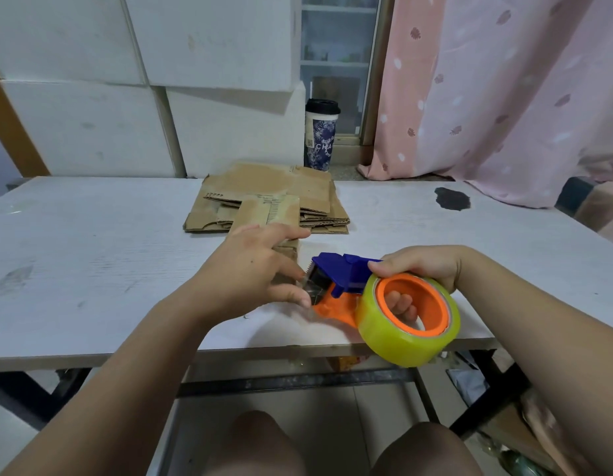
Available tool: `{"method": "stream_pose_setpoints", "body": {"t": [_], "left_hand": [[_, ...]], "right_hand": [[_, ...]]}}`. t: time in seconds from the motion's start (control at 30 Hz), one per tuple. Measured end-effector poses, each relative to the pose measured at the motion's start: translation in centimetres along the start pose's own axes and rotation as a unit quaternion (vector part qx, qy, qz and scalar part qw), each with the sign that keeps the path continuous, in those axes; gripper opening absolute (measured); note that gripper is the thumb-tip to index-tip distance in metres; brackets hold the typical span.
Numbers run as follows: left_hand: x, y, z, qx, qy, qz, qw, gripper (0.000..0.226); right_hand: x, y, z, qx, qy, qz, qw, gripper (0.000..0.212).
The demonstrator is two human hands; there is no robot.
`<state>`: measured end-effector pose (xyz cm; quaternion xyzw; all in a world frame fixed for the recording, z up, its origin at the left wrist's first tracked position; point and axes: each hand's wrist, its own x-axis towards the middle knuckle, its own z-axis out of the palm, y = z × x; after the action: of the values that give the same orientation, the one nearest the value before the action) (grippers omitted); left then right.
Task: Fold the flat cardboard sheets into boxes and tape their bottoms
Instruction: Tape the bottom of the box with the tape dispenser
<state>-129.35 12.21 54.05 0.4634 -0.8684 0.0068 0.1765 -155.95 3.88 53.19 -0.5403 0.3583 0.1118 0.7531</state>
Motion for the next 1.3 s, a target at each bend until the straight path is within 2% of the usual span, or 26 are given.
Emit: {"method": "stream_pose_setpoints", "body": {"t": [0.13,0.3,0.53,0.67,0.87,1.07,1.2,1.3], "left_hand": [[-0.1,-0.1,0.0,-0.032,0.021,0.001,0.999,0.042],[-0.1,0.0,0.4,-0.027,0.044,-0.010,0.999,0.023],[-0.1,0.0,0.6,0.005,0.027,-0.019,0.999,0.032],[-0.3,0.4,0.5,0.022,0.010,-0.033,0.999,0.027],[-0.1,0.4,0.5,0.039,0.003,-0.036,0.999,0.029],[-0.2,0.2,0.4,0.036,0.006,-0.023,0.999,0.028],[-0.2,0.6,0.7,0.082,-0.022,-0.020,0.996,0.030],[-0.2,1.0,0.8,0.108,-0.036,-0.032,0.993,0.030]], "right_hand": [[-0.5,0.0,-0.2,0.012,-0.030,0.006,0.999,0.048],[-1.4,0.9,-0.8,0.073,-0.002,-0.025,0.997,0.049],[-1.3,2.0,-1.7,0.106,0.030,-0.081,0.991,0.048],[-1.4,1.7,-2.3,0.116,0.136,-0.096,0.979,0.046],[-1.2,0.6,-2.3,0.197,0.271,-0.075,0.939,0.042],[-1.1,0.0,-2.5,0.136,0.366,-0.015,0.921,0.040],[-1.0,-0.2,-2.5,0.082,0.409,0.010,0.909,0.040],[-1.1,-0.2,-2.6,0.013,0.481,0.022,0.876,0.046]]}}
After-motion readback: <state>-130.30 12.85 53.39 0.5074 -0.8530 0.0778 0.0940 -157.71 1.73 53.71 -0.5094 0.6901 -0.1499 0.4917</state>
